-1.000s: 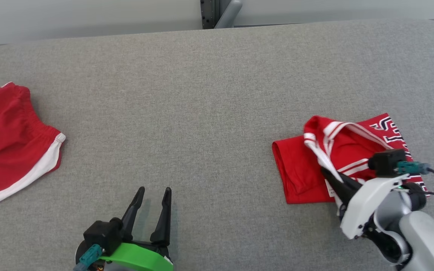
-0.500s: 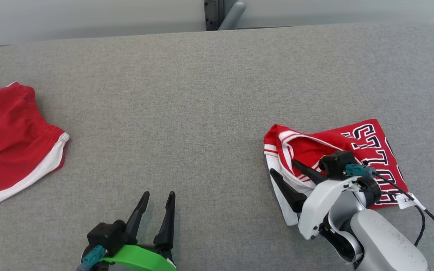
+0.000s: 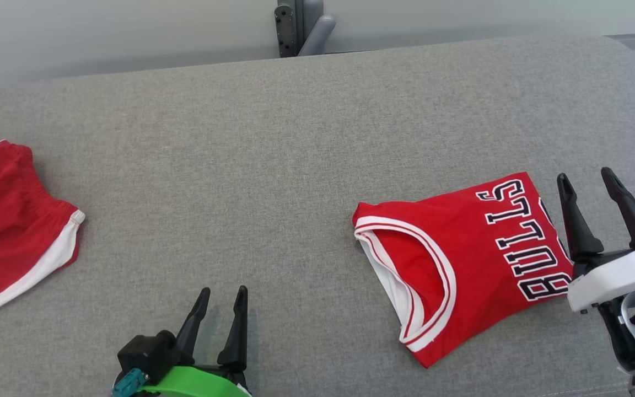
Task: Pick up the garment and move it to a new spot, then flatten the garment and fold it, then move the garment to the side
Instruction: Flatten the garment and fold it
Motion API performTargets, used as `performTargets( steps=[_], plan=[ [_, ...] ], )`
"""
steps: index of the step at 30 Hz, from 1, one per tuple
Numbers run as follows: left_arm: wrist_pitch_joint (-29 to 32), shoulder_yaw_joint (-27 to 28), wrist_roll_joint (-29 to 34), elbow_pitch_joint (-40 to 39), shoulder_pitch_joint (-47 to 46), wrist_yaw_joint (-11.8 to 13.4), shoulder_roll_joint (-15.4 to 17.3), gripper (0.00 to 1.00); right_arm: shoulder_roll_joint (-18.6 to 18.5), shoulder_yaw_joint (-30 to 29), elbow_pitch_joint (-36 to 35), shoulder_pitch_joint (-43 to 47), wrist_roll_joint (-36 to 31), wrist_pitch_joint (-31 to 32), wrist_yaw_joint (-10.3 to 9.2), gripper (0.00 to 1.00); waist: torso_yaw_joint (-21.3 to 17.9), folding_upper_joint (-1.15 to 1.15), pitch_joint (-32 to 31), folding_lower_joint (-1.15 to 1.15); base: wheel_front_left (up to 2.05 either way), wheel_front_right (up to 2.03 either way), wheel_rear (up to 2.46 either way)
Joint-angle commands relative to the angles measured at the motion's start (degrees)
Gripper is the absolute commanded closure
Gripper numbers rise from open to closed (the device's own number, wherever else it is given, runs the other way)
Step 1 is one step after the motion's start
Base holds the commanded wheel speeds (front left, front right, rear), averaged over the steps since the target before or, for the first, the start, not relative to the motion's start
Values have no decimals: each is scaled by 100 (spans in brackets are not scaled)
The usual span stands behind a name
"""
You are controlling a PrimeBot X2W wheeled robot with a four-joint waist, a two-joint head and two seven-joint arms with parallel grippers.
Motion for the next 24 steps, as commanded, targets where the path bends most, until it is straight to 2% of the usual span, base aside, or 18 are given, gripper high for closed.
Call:
performTargets(
  steps=[1, 3, 4, 10, 12, 18, 24],
  plan=[
    [-1, -13, -66, 3, 19, 22, 11, 0, 53, -87, 204, 61, -194, -180, 3, 36, 4, 28, 12, 0, 0, 0, 0],
    [-1, -66, -71, 24, -10, 17, 11, 0, 66, -96, 597, 15, -467, -453, 3, 92, 14, 28, 18, 0, 0, 0, 0],
    [-1, -101, -59, 49, -48, 13, 11, 0, 144, 17, 1067, -93, -583, -714, 3, 100, 41, 28, 31, 0, 0, 0, 0],
    [-1, -104, 38, 116, -170, 6, 12, 0, 236, 494, 2575, -455, -1026, -1387, 0, 100, 192, 28, 60, 0, 0, 0, 0],
    [-1, -84, 64, 134, -182, 1, 12, 0, 399, 592, 2908, -606, -1078, -1455, -1, 100, 226, 28, 79, 0, 0, 0, 0],
    [-1, -88, 84, 202, -232, -11, 11, 0, 860, 795, 3091, -751, -1517, -1470, -1, 100, 326, 28, 139, 0, 0, 0, 0],
    [-1, -114, -8, 207, -265, -17, 11, 0, 1125, 1264, 3502, -885, -1652, -1471, -1, 100, 452, 28, 153, 0, 0, 0, 0]
  ],
)
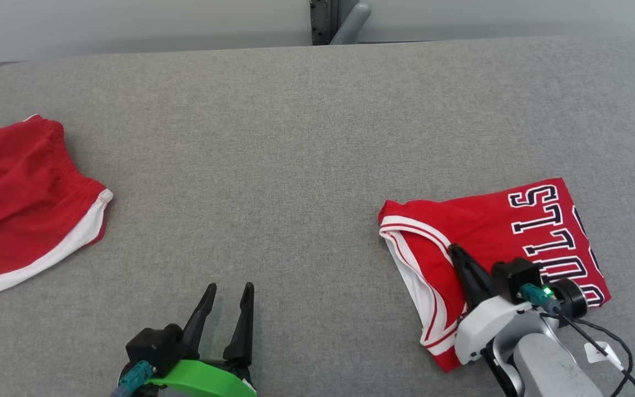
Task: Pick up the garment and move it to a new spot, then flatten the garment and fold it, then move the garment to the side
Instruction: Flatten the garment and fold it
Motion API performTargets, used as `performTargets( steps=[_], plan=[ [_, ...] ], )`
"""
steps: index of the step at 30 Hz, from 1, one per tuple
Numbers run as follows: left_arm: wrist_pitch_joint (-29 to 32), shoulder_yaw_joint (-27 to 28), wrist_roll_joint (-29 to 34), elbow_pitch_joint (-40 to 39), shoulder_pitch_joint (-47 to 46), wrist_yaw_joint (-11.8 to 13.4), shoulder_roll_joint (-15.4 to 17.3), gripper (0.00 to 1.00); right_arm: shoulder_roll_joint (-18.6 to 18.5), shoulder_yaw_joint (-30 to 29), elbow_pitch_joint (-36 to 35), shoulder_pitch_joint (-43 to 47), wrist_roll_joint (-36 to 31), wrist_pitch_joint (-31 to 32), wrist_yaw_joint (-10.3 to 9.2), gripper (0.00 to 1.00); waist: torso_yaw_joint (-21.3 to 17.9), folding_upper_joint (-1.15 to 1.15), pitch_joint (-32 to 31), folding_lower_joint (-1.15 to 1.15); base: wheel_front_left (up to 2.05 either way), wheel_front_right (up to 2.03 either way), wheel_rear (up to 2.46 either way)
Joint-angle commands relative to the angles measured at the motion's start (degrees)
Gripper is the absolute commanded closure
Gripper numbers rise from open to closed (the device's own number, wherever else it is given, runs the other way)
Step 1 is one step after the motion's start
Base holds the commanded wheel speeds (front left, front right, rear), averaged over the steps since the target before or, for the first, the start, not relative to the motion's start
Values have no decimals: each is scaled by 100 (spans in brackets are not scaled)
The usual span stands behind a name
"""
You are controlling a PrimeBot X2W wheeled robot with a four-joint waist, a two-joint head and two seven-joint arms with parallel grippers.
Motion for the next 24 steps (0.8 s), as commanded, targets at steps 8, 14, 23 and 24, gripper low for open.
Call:
performTargets(
  steps=[8, 14, 23, 24],
  plan=[
    [-1, 27, -79, 39, -40, -20, 12, 0, 166, 610, 361, -189, 85, -19, -8, 100, 91, 29, -25, 0, 0, 0, 0],
    [-1, 62, -131, 20, 1, 15, 12, 0, 217, 956, 279, -264, 244, -20, -8, 100, 52, 29, -70, 0, 0, 0, 0],
    [-1, 290, -167, -229, 258, 110, 13, 0, -190, 771, -1020, 256, 473, -19, -8, 50, -151, 29, -334, 0, 0, 0, 0],
    [-1, 335, -165, -273, 303, 114, 12, 0, -265, 663, -1209, 369, 426, -19, -8, 0, -186, 29, -369, 0, 0, 0, 0]
  ],
)
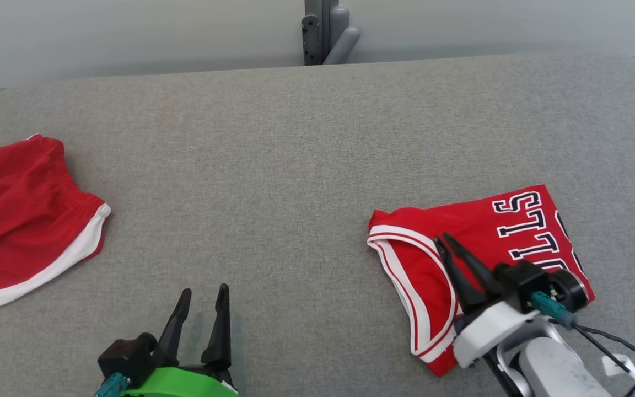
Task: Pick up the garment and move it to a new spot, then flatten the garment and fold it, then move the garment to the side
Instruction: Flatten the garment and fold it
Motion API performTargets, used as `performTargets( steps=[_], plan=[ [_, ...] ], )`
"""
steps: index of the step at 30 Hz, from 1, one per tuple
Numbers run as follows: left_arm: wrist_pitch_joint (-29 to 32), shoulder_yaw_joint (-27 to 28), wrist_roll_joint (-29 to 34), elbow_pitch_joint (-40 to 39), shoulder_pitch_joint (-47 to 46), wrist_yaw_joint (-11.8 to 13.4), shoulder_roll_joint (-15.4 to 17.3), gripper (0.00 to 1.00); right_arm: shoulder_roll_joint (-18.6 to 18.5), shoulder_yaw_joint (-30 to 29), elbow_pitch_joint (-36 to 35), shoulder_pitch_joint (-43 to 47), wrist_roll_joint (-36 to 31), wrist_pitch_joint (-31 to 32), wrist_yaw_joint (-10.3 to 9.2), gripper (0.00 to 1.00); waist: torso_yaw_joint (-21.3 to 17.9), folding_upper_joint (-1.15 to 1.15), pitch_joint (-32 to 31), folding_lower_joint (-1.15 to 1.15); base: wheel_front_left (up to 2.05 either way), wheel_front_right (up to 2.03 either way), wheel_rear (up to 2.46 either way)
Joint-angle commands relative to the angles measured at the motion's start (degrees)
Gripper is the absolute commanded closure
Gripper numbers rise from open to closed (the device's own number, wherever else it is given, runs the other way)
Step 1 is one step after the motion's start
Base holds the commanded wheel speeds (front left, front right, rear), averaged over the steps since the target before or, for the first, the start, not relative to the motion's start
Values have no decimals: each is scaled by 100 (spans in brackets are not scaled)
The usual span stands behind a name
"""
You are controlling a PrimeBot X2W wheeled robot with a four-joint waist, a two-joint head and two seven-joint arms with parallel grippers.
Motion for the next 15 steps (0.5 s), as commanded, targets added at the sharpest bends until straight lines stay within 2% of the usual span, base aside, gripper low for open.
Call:
performTargets(
  steps=[1, 7, 15],
  plan=[
    [-1, 63, 12, -55, 114, 34, 12, 0, -64, -98, -139, 155, -57, -15, -8, 0, -111, 29, -110, 0, 0, 0, 0],
    [-1, 362, 422, -330, 367, 210, 12, 0, -85, -1089, -1080, 817, -119, -16, -8, 0, -294, 29, -325, 0, 0, 0, 0],
    [-1, 484, 746, -412, 748, 240, 14, 0, -23, -2088, -1241, 1365, -210, -15, -7, 0, -369, 29, -664, 0, 0, 0, 0]
  ],
)
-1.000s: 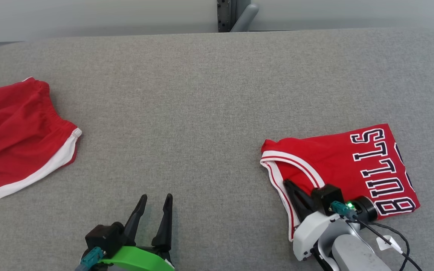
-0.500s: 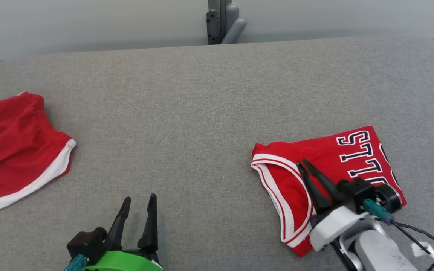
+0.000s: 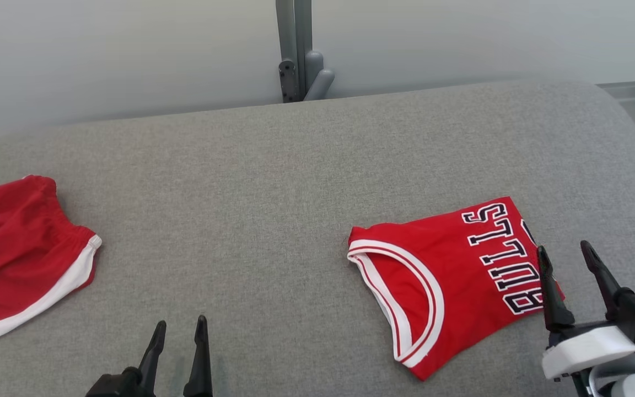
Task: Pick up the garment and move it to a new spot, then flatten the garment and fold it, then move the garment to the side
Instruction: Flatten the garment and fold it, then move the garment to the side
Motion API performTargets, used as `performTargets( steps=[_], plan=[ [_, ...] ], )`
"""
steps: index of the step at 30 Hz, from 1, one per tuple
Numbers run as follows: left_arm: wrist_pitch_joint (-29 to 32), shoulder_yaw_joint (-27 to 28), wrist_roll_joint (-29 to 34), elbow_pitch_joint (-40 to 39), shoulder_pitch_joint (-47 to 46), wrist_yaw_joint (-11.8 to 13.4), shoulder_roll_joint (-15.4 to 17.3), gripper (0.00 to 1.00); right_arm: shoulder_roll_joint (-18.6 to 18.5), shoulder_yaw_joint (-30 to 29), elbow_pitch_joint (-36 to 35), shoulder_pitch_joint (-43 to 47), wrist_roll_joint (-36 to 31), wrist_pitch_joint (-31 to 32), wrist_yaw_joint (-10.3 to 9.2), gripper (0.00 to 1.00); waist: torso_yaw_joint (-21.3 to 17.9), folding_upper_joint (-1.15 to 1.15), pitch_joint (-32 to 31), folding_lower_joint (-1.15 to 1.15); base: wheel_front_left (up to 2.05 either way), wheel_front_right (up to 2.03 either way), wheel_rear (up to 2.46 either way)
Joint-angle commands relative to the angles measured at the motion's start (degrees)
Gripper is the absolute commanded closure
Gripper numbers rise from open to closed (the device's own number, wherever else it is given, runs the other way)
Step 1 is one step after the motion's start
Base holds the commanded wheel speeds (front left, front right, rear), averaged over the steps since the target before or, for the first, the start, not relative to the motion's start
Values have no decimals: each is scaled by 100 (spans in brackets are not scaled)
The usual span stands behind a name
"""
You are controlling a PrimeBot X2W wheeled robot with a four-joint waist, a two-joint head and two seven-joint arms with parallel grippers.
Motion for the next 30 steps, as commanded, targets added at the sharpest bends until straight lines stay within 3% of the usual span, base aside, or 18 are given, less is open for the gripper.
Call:
performTargets(
  steps=[1, 9, 20, 25, 30],
  plan=[
    [-1, 33, 105, 6, 153, 40, 14, 0, -17, -191, 48, 146, -76, -15, -6, 0, -42, 28, -173, 0, 0, 0, 0],
    [0, 114, 274, 70, 251, -43, 13, 0, -28, -697, 534, 42, -138, -15, -7, 0, 49, 28, -207, 0, 0, 0, 0],
    [0, 140, 275, 71, 217, -100, 13, 0, 19, -419, 799, -3, -22, -15, -6, 0, 193, 28, -159, 0, 0, 0, 0],
    [0, 112, 245, 33, 170, -72, 13, 0, -78, -265, 1293, -235, 505, 25, -6, 0, 250, 28, -72, 0, 0, 0, 0],
    [0, 72, 248, 5, 5, -97, 13, 0, -700, 78, 1592, -1039, 906, 1438, -7, 0, 224, 28, 205, 0, 0, 0, 0]
  ],
)
